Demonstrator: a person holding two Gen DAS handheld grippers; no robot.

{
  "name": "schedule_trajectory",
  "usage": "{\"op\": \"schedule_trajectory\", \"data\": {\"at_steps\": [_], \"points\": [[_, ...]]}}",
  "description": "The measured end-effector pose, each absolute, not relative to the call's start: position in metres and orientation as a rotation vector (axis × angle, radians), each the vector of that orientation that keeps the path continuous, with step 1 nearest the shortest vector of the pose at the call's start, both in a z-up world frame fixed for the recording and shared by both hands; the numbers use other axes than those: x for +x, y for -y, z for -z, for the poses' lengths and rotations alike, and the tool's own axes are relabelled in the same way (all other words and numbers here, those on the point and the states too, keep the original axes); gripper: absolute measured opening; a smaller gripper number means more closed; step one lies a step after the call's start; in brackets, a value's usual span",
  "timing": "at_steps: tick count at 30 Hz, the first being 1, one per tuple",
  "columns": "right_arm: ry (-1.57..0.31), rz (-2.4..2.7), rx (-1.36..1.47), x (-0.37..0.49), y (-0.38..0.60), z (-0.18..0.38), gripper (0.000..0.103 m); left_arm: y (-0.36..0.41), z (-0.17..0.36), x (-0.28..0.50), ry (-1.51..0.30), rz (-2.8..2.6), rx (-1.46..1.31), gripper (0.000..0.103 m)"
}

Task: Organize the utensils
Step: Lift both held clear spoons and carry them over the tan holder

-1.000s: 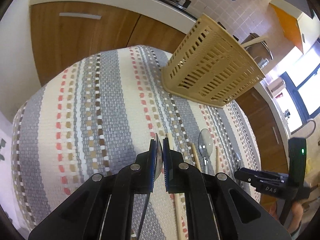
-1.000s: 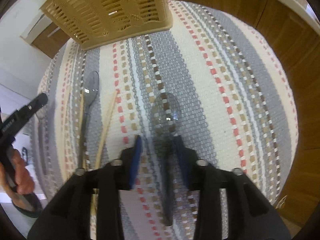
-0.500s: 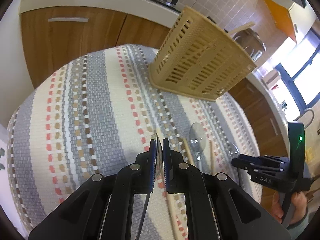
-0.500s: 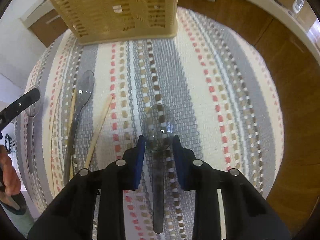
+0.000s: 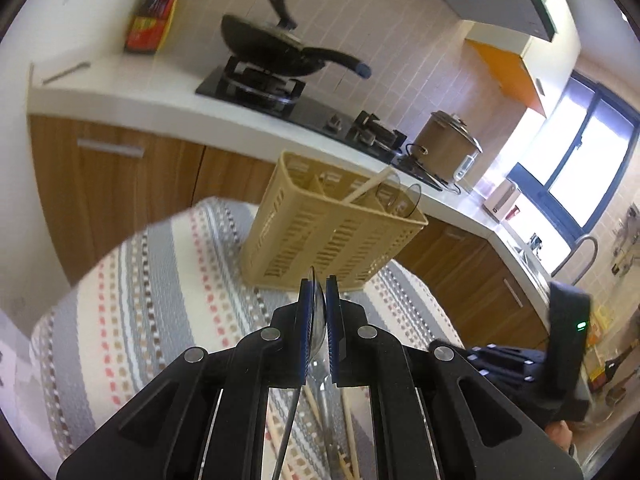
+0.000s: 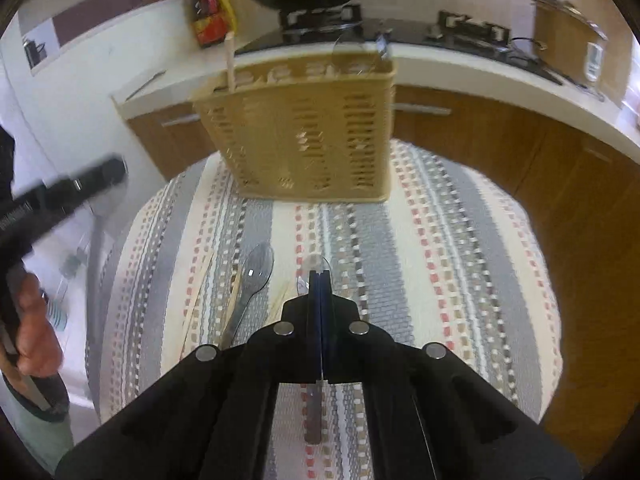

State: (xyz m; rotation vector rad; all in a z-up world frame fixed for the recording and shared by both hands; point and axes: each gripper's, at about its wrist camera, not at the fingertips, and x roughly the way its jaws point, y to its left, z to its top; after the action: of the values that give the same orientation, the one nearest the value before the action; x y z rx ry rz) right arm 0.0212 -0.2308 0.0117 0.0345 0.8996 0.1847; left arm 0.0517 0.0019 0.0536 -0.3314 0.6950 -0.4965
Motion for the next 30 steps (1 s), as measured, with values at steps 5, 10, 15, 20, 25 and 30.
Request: {"op": "schedule_trajectory", "data": {"at_steps": [5, 10, 15, 20, 25, 30], "points": [[-1.042, -0.218, -0.032, 0.033, 0.22, 0.023, 0.003, -0.002, -0.048, 0.051, -0.703, 0.491, -0.306, 0.005], [-1.184, -0.245, -0.027, 0.049, 0.218, 0.052, 0.005, -0.004, -0.034, 0.054, -0.736, 0.493, -0.307, 0.005], [-1.264, -0.249, -0.011, 0.066, 0.215, 0.061, 0.018, -0.007, -0.031, 0.054, -0.73, 0.488, -0.292, 0.005], [-1.343, -0.25, -0.054, 0.079, 0.201, 0.065, 0.025, -0.009, -0.029, 0.055, -0.732, 0.494, -0.296, 0.005], [-1.359, -0.185, -0.089, 0.086, 0.193, 0.066, 0.01, -0.012, -0.027, 0.057, -0.735, 0.493, -0.304, 0.005], [-1.222, -0.222, -0.03, 0.074, 0.201, 0.044, 0.01, -0.014, -0.031, 0.055, -0.719, 0.496, -0.3, 0.005]]}}
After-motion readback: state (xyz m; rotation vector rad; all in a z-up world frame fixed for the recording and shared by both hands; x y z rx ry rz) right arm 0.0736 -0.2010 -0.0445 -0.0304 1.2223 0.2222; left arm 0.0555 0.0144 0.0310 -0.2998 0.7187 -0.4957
